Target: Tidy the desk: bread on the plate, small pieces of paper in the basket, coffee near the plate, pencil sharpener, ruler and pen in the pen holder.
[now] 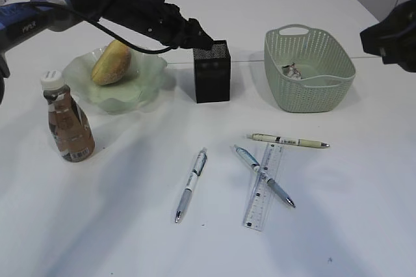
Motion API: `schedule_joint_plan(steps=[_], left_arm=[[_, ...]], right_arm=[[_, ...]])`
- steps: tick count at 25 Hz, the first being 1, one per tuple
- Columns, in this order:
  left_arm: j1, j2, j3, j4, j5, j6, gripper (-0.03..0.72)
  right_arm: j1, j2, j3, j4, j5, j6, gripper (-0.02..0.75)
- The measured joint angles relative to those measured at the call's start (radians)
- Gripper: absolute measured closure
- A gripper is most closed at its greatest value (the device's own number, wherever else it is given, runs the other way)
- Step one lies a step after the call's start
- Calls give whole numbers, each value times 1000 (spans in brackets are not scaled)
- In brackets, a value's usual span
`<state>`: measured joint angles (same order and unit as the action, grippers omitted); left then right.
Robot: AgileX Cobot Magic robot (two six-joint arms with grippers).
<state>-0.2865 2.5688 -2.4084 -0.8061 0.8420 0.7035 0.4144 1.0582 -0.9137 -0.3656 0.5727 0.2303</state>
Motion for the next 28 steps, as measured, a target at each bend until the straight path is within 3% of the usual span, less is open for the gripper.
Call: schedule_joint_plan(steps=[7,12,17,22,28], left_arm=[[0,-74,0,130,105,-13,325],[0,-134,0,267,237,-89,325],[0,-181,0,399,374,-250,340],[0,-224,0,455,396,-465,364],[-11,-281,0,461,400,-543,397]], right_arm=[[0,0,0,2,-2,0,279],[0,0,0,3,-2,0,279],[0,0,0,4,-2,0,279],[0,0,0,4,-2,0,279],[0,0,0,4,-2,0,279]])
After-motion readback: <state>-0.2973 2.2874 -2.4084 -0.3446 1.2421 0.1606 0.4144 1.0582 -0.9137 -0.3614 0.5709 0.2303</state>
